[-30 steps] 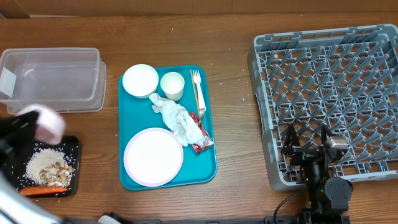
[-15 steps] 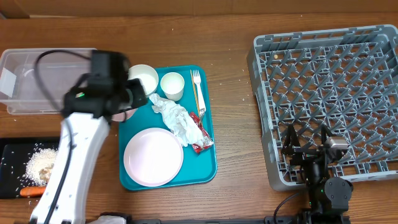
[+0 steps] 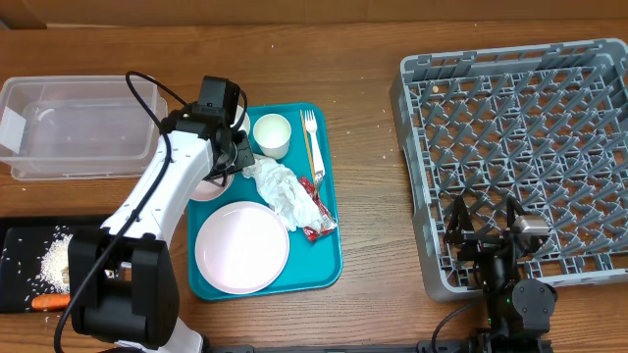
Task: Sort waste into correct bins and load items into the dishwasher
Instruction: 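Return the emptied pink bowl to the teal tray, then grasp the crumpled white tissue with the left gripper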
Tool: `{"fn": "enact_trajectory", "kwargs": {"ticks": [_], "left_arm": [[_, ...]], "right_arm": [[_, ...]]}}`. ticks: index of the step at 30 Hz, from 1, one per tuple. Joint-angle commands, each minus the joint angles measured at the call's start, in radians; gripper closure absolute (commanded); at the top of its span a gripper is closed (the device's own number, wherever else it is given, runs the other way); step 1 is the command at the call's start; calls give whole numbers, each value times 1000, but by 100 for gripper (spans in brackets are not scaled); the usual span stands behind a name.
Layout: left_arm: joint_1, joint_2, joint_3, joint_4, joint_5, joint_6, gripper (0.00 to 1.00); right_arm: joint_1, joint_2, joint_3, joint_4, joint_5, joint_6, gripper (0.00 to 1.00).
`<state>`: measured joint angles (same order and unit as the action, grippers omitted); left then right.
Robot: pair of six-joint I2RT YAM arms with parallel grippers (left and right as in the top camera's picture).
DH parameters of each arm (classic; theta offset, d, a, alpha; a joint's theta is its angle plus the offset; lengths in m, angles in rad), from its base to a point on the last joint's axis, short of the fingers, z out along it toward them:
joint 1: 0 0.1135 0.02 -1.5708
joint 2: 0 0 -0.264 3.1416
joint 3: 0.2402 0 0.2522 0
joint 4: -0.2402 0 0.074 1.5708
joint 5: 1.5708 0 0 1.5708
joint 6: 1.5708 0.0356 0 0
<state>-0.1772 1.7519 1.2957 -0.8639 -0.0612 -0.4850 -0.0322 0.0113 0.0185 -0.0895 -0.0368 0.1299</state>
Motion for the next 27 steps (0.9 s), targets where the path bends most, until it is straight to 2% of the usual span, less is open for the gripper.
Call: {"fn": "enact_trajectory", "kwargs": {"ticks": [1, 3, 8, 12, 21, 22, 23, 27], "left_arm": [[-8, 1, 2, -14, -16, -41, 92], [-8, 1, 2, -16, -16, -43, 87], [-8, 1, 3, -16, -17, -42, 65], [-8, 0, 65, -83, -17, -34, 61], [-8, 0, 511, -497, -19, -32, 55], [-8, 0, 565, -543, -16, -32, 48], [-8, 0, 618, -588, 4, -31, 0], [-8, 0, 655, -632, 119, 44, 0]], "right_arm": [[-5, -6, -11, 7, 10, -3, 0], [-5, -6, -11, 7, 10, -3, 0], [-5, -6, -11, 8, 10, -3, 0], [-5, -6, -11, 7, 10, -3, 0], [-5, -6, -11, 8, 10, -3, 0], [-5, -6, -11, 8, 10, -3, 0], [-5, -6, -11, 8, 10, -3, 0], [-5, -6, -11, 8, 10, -3, 0]]}}
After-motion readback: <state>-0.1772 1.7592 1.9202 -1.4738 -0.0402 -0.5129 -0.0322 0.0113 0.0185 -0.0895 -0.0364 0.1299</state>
